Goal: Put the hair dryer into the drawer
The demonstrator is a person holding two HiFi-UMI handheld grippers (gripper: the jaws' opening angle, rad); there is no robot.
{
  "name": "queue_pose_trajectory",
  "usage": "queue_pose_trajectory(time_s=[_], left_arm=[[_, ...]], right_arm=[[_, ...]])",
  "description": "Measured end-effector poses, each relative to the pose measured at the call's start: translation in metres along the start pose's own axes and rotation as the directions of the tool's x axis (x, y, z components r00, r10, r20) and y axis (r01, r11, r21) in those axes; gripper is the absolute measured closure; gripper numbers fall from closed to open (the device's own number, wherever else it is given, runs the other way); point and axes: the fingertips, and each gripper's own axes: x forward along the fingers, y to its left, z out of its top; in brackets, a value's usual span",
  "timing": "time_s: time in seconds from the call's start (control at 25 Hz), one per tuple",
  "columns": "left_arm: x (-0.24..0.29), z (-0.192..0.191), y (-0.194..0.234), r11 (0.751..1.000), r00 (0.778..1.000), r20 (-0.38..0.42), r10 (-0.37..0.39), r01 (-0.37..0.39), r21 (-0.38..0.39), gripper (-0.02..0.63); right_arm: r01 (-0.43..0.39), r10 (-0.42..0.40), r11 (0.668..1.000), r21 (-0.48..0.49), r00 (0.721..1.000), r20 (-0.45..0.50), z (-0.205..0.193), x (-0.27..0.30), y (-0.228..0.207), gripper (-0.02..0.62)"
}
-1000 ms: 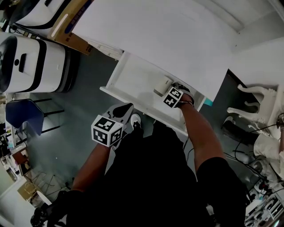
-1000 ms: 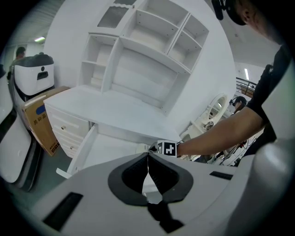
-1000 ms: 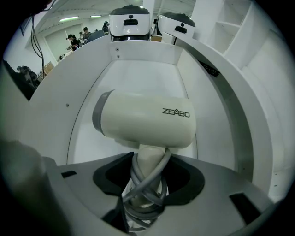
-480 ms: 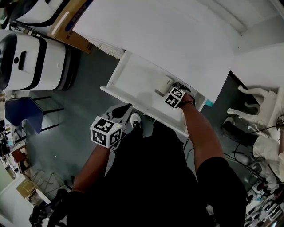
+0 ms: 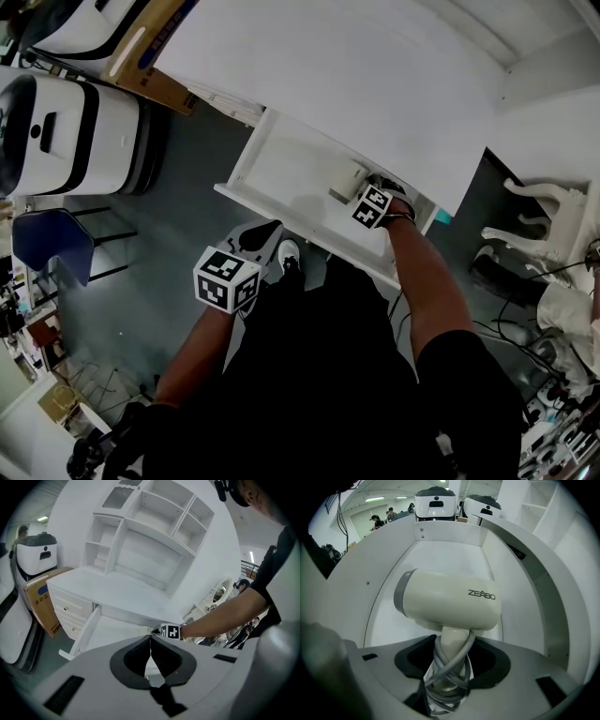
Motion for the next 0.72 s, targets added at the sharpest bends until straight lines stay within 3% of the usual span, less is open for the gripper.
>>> queue_pose_trajectory(time_s=[0.36, 0.72], left_arm=[[-0.005, 0.005, -0.004, 0.999, 1.0, 0.007, -0.028, 0.028, 0.043, 0.595], [-0.014, 0.015, -0.017, 0.988, 0.995, 0.023, -0.097, 0.094, 0.124, 0.595]], right_arm=[[0.08, -0.081, 0.997, -0.013, 0.997, -0.014, -0.002, -0.015, -0.006, 0.362], [0.186, -0.188, 0.978, 0.091, 0.982, 0.019, -0.008, -0.058, -0.006, 0.362]])
